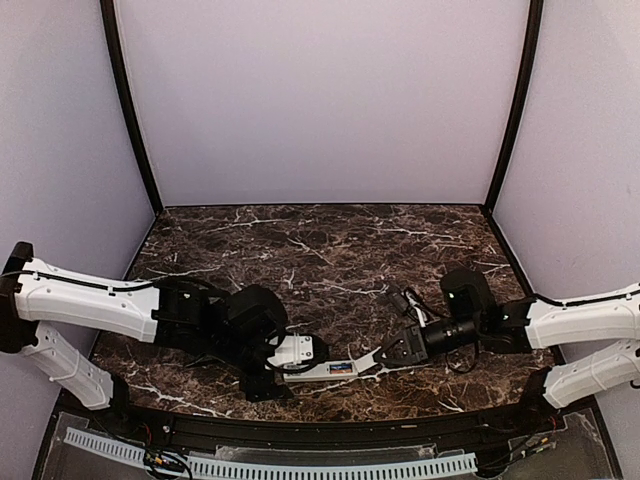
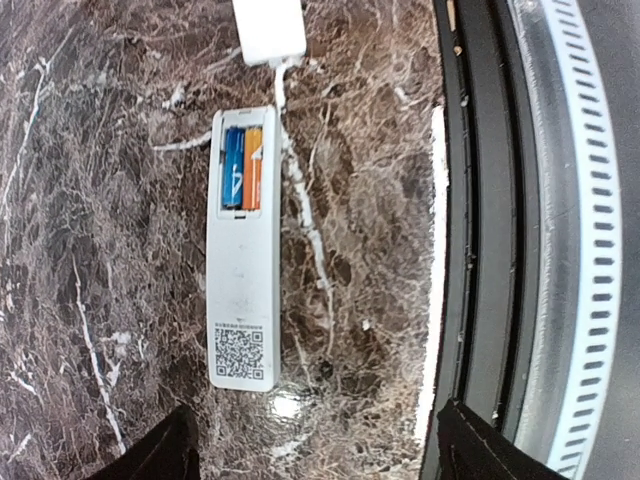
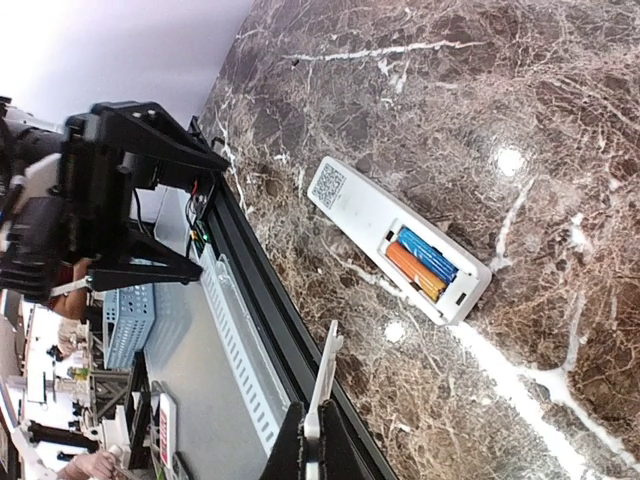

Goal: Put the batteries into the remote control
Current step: Hold the remote control without the battery cover at the center of the board.

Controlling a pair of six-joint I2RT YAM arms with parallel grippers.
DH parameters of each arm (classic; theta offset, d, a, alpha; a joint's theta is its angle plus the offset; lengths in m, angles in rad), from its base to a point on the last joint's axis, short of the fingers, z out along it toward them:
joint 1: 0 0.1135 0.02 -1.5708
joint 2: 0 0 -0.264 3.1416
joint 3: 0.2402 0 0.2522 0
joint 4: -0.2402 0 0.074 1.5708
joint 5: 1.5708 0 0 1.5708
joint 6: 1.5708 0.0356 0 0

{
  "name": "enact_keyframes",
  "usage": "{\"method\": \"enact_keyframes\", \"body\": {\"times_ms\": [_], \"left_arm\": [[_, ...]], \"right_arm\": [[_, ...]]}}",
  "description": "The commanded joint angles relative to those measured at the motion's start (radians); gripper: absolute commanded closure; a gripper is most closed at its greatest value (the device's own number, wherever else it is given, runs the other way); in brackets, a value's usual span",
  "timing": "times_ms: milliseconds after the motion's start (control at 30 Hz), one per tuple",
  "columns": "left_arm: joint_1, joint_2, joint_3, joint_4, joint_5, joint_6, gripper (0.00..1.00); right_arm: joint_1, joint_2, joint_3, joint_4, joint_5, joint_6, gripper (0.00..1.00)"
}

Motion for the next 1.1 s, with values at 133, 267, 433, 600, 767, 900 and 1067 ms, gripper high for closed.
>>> {"method": "enact_keyframes", "body": {"times_ms": [133,267,433,600,767,900,1067], "left_arm": [[0.105,0.086,-0.085,0.215,0.107,0.193,0.13],[0.125,0.164,-0.074,0.233,0.106,0.234,0.12],[0.174,0.219,-0.054,0.260,0.158,0.251,0.12],[0.191,0.260,-0.047,0.271,0.149,0.255,0.15],[0.191,0.297,-0.046,0.259,0.192,0.235,0.20],[0.191,0.312,-0.042,0.247,0.229,0.206,0.26],[0.191,0.316,-0.035,0.237,0.247,0.142,0.42]], "right_arm": [[-0.052,-0.046,-0.056,0.135,0.031,0.153,1.00],[-0.069,-0.029,-0.094,0.191,0.016,0.170,1.00],[-0.071,0.024,-0.089,0.239,-0.034,0.150,1.00],[-0.074,0.071,-0.085,0.274,-0.056,0.143,1.00],[-0.075,0.135,-0.102,0.359,-0.077,0.174,1.00],[-0.076,0.181,-0.086,0.369,-0.090,0.174,1.00],[-0.076,0.224,-0.071,0.393,-0.107,0.181,1.00]]}}
